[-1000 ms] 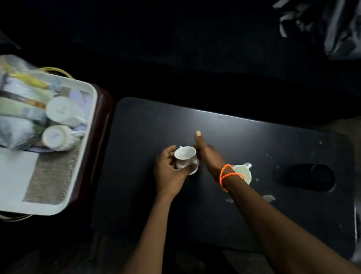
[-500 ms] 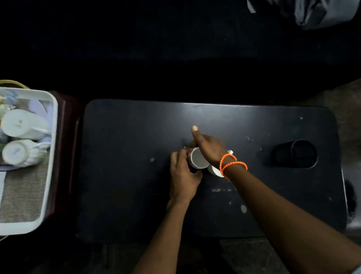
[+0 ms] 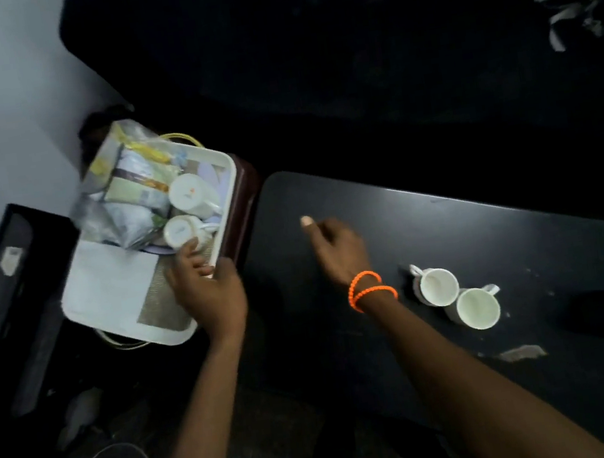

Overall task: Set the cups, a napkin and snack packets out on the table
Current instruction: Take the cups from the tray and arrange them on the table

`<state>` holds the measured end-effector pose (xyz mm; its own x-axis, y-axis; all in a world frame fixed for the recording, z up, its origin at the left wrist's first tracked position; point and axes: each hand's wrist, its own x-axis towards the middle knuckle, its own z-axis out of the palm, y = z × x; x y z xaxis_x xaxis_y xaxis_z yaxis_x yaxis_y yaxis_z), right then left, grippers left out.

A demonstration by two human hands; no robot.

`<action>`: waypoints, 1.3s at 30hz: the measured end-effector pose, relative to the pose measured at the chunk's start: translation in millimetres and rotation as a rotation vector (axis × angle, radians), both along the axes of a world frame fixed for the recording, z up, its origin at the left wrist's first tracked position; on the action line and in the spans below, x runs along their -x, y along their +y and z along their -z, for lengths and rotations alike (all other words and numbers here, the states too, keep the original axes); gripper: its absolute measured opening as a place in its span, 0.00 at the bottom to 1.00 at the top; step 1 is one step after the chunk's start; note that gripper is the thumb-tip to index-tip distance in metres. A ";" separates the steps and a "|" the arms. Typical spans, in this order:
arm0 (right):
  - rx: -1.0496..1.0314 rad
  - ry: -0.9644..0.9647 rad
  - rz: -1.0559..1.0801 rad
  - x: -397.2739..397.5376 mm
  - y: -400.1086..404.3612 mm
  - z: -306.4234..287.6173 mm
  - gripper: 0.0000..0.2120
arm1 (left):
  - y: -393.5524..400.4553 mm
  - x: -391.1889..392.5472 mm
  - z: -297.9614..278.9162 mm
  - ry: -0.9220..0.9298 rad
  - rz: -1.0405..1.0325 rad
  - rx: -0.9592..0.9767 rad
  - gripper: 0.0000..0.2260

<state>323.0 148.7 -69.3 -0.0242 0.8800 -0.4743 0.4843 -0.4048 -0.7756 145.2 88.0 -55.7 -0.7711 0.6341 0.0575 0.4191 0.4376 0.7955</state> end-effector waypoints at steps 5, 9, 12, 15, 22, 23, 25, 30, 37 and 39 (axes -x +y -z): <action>-0.166 0.083 -0.186 113.8 0.5 -15.7 0.19 | 21.3 79.9 4.4 -0.168 -0.141 0.287 0.17; -0.100 0.069 -0.306 156.0 -0.9 -10.6 0.27 | 35.8 103.4 15.5 -0.610 -0.028 0.410 0.26; -0.095 -0.015 -0.369 166.4 -1.6 -2.5 0.29 | 40.6 111.9 15.8 -0.774 -0.057 0.354 0.28; -0.093 -0.042 -0.374 166.2 1.0 1.4 0.28 | 45.2 116.8 17.5 -0.843 -0.105 0.282 0.27; 0.018 0.251 -0.100 153.4 -7.1 0.2 0.18 | 34.4 109.2 16.1 -0.947 -0.082 0.064 0.12; 0.044 0.319 -0.058 149.9 -10.2 -1.3 0.16 | 30.6 104.6 15.8 -0.929 -0.079 0.027 0.11; 0.086 0.430 0.022 142.0 -16.9 -4.4 0.13 | 25.1 93.3 13.6 -0.880 -0.080 -0.048 0.12; 0.219 0.639 0.179 114.7 -33.1 -8.3 0.17 | 8.4 59.2 8.9 -0.644 0.128 -0.173 0.27; 0.244 0.697 0.531 34.5 -90.8 16.3 0.10 | -30.9 -19.9 32.5 -0.479 0.530 0.150 0.36; 0.274 0.664 0.640 5.1 -111.1 26.2 0.11 | -41.6 -50.3 45.1 -0.363 0.638 0.221 0.30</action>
